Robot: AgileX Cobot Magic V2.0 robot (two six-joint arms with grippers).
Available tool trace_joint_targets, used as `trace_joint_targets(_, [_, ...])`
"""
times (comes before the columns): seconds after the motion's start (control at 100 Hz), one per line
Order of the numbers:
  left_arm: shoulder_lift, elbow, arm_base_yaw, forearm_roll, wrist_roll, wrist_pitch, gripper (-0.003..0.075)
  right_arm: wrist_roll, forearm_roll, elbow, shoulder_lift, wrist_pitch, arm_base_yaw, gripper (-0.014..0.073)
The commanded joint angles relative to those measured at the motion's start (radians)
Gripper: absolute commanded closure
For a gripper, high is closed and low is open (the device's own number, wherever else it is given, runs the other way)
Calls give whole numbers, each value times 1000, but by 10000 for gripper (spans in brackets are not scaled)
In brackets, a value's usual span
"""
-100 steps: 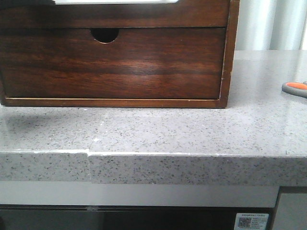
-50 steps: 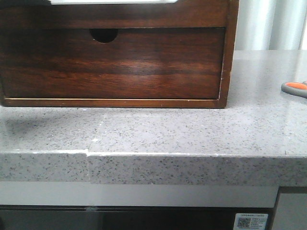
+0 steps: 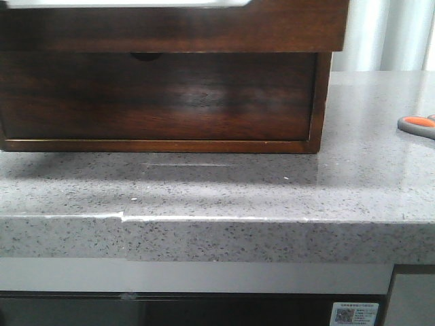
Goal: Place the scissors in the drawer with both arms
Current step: 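Move the right gripper above the grey-and-orange scissors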
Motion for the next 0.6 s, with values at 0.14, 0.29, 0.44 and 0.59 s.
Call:
trace_joint_targets(0.14, [-91, -8, 0, 21, 40, 10, 722, -13, -3, -26, 16, -79, -8, 151])
trace_joint_targets(0.29, [-91, -8, 0, 22, 40, 18, 459, -13, -3, -26, 16, -116, -8, 151])
trace_joint_targets(0.44, [-106, -8, 0, 24, 95, 7, 113, -13, -3, -26, 16, -118, -8, 151])
trace_joint_targets(0.59, [-192, -8, 2, 67, 108, -96, 131, -13, -3, -26, 16, -105, -8, 151])
